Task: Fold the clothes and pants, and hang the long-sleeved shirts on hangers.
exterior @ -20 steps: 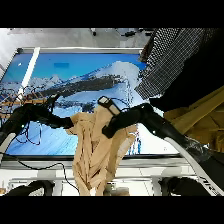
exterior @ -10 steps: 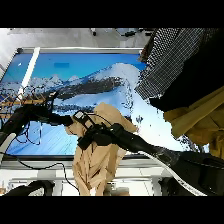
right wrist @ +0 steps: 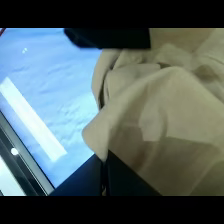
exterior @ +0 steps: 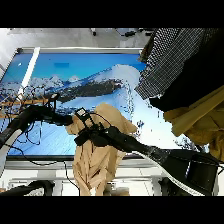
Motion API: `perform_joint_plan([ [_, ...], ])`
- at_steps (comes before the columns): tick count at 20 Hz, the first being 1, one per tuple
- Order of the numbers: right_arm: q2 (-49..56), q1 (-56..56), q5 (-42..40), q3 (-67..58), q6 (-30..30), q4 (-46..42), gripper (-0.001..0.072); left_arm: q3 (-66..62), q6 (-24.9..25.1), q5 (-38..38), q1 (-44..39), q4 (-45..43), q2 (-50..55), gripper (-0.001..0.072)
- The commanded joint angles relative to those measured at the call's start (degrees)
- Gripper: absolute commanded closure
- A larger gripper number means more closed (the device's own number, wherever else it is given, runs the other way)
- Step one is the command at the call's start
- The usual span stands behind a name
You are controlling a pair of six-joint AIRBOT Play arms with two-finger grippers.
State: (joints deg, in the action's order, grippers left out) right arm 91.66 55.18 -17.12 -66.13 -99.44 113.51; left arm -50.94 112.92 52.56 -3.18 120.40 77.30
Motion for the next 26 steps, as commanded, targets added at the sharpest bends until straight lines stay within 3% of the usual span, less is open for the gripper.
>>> perform_joint_plan([
  [1, -0.4, -0.5, 0.0, 0.0, 2.8, -0.3, 0.0683, 0.0, -0.1, -1.9, 0.0, 1.8, 0.3, 0.0681],
  [6, -12.1, -9.0, -14.1, 0.0, 1.7, -5.7, 0.0685, -1.7, -0.3, -1.1, 1.1, 1.8, -10.0, 0.0682],
  [9, -23.8, -17.2, -22.3, -2.3, -5.9, -5.9, 0.0686, -6.9, -0.2, 0.5, 1.0, 4.3, -20.5, 0.0682],
  [13, -34.6, -25.2, -38.7, -17.2, -13.3, -5.8, 0.0686, -20.3, 0.0, 0.5, 1.0, 9.2, -32.2, 0.0682],
  [19, -38.2, -26.6, -51.5, -42.1, -16.4, -6.9, 0.0686, -37.9, 0.7, 0.6, -1.1, 11.9, -38.3, 0.0682],
  [21, -38.1, -26.6, -53.7, -42.6, -15.5, -13.1, 0.0685, -38.3, 0.6, 1.2, -4.7, 11.9, -38.7, 0.0682],
  [23, -36.7, -26.6, -56.1, -40.8, -11.1, -25.4, 0.0684, -37.8, 0.3, 3.5, -8.7, 11.9, -37.1, 0.0682],
  [26, -32.5, -27.3, -50.6, -34.7, -4.2, -44.1, 0.0682, -34.9, -0.7, 3.8, -14.5, 11.9, -32.2, 0.0682],
])
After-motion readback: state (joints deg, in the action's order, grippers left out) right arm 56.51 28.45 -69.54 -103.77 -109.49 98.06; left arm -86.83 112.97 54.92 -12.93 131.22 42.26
